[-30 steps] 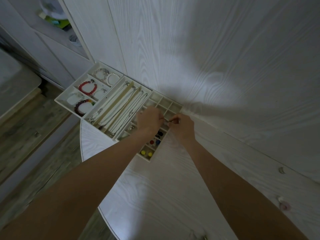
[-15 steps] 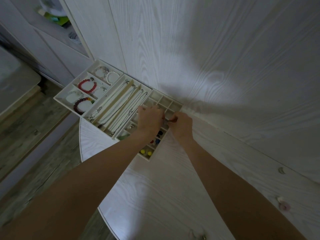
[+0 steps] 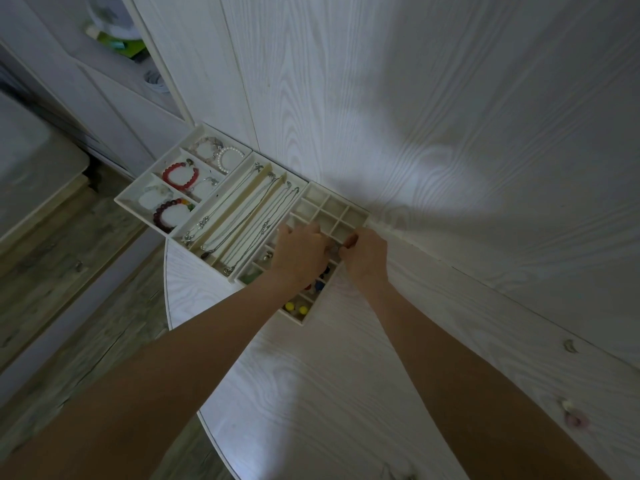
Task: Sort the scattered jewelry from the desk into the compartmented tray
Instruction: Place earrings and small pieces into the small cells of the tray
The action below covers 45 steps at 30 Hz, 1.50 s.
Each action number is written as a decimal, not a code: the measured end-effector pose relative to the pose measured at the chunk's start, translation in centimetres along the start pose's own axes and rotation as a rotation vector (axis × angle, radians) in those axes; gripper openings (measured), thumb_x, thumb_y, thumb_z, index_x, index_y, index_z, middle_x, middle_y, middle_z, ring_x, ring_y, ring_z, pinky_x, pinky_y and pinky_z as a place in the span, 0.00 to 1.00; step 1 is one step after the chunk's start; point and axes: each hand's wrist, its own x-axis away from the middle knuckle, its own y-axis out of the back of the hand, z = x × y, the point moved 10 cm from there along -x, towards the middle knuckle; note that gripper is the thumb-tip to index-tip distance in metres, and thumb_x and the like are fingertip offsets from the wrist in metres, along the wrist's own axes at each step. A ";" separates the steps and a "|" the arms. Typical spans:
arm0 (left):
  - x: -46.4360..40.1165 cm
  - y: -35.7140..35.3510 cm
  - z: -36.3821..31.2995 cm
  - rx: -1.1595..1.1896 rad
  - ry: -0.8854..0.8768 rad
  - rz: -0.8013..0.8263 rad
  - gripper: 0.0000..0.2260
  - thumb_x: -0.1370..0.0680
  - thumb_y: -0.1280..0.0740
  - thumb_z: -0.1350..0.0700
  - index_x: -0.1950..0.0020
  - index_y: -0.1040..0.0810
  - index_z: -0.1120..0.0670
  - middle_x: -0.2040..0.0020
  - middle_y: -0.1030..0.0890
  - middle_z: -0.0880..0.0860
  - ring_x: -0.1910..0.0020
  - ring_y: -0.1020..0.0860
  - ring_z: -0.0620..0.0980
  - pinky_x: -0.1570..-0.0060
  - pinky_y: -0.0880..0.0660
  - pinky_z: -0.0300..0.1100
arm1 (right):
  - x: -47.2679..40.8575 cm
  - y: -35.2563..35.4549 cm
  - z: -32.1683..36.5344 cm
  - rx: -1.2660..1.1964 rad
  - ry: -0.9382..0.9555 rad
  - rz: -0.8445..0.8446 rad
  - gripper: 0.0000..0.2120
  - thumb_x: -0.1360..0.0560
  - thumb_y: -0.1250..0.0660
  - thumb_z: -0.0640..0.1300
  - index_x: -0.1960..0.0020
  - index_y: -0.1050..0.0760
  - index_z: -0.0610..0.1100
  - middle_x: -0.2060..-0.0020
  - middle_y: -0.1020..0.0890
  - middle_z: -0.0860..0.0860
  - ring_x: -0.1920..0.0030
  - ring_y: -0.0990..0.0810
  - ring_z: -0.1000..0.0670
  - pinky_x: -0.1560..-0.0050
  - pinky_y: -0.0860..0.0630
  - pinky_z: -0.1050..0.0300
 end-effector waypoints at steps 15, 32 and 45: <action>0.6 1.1 -0.7 0.034 -0.012 0.038 0.14 0.21 0.44 0.52 0.43 0.21 0.45 0.47 0.23 0.49 0.51 0.25 0.49 0.45 0.36 0.47 | 0.4 0.6 -0.6 -0.073 -0.068 -0.020 0.04 0.26 0.35 0.37 0.59 0.25 0.39 0.64 0.25 0.48 0.62 0.28 0.52 0.64 0.35 0.63; 2.0 3.8 -0.6 0.679 -0.004 -0.112 0.09 0.25 0.31 0.55 0.45 0.18 0.51 0.55 0.28 0.47 0.64 0.32 0.37 0.58 0.32 0.33 | 4.4 -1.3 -0.4 -1.550 -0.467 0.335 0.14 0.22 0.46 0.28 0.43 0.26 0.35 0.47 0.21 0.37 0.50 0.19 0.44 0.50 0.19 0.56; 2.0 4.2 -1.2 0.757 -0.092 -0.041 0.03 0.24 0.33 0.61 0.52 0.22 0.60 0.59 0.22 0.49 0.61 0.24 0.43 0.60 0.27 0.29 | 4.8 -1.4 0.1 -1.109 -0.357 0.370 0.14 0.22 0.42 0.31 0.39 0.25 0.37 0.49 0.18 0.41 0.52 0.18 0.48 0.48 0.21 0.56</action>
